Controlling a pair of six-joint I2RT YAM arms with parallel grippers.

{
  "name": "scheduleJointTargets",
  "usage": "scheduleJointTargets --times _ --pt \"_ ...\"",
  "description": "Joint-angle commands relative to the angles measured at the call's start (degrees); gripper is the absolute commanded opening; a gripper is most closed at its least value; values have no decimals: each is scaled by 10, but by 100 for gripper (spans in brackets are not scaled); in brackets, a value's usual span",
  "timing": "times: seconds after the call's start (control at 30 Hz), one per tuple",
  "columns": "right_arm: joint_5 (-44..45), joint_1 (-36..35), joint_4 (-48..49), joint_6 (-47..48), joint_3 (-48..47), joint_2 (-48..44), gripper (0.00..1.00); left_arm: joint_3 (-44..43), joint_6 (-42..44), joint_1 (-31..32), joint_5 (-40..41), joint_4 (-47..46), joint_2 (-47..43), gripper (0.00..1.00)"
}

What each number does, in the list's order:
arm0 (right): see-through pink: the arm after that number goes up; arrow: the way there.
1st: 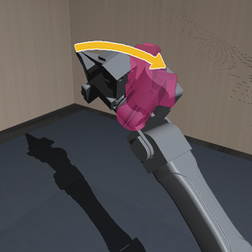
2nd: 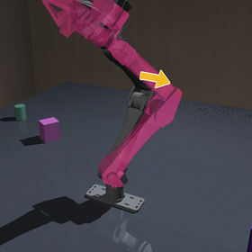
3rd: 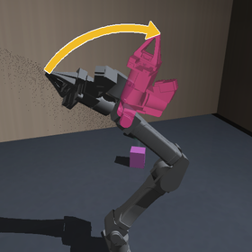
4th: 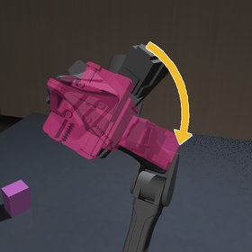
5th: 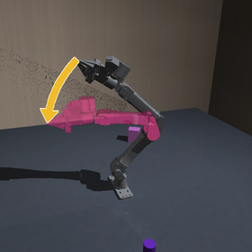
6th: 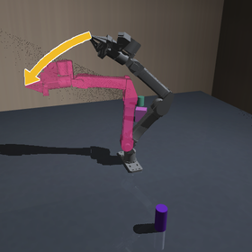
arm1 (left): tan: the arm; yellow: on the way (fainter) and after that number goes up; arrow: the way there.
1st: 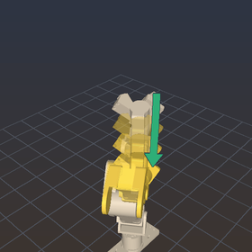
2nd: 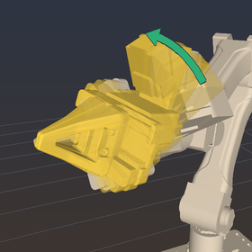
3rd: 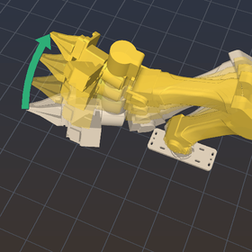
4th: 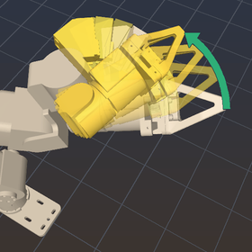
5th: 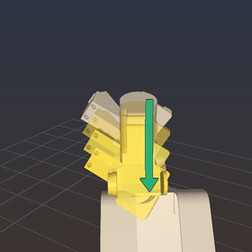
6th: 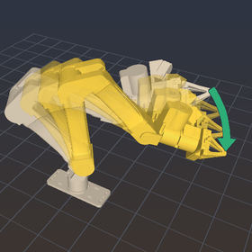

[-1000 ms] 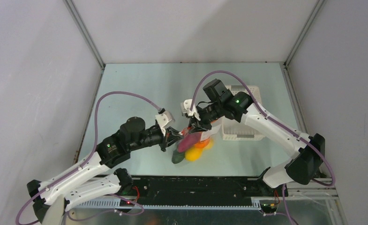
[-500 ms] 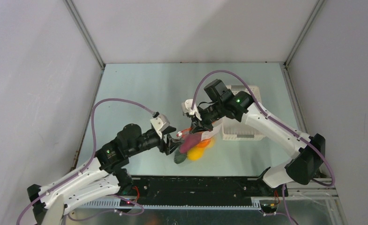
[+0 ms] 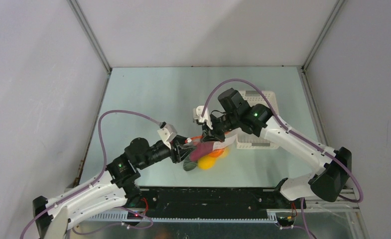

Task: Place the food in the zip-top bag and seal the zipper
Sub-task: Zip the zipper food storage bag at the center of the board.

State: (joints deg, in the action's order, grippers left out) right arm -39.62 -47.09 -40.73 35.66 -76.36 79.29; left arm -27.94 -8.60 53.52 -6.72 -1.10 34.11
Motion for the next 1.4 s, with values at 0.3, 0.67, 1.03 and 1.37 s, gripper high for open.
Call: scheduleJointTargets --times 0.3,0.67,1.03,1.37 --pt "37 -9 41 -36 13 -38 4 -14 0 -3 -40 -62 30 2" --pt "33 -58 99 -69 14 -87 69 -8 49 -3 -63 -57 -1 0" --pt "32 -88 137 -90 -5 -49 52 -21 85 -2 -70 -31 4 0" --pt "30 -93 154 -99 -6 -31 40 -20 100 -2 -71 -23 -6 0"
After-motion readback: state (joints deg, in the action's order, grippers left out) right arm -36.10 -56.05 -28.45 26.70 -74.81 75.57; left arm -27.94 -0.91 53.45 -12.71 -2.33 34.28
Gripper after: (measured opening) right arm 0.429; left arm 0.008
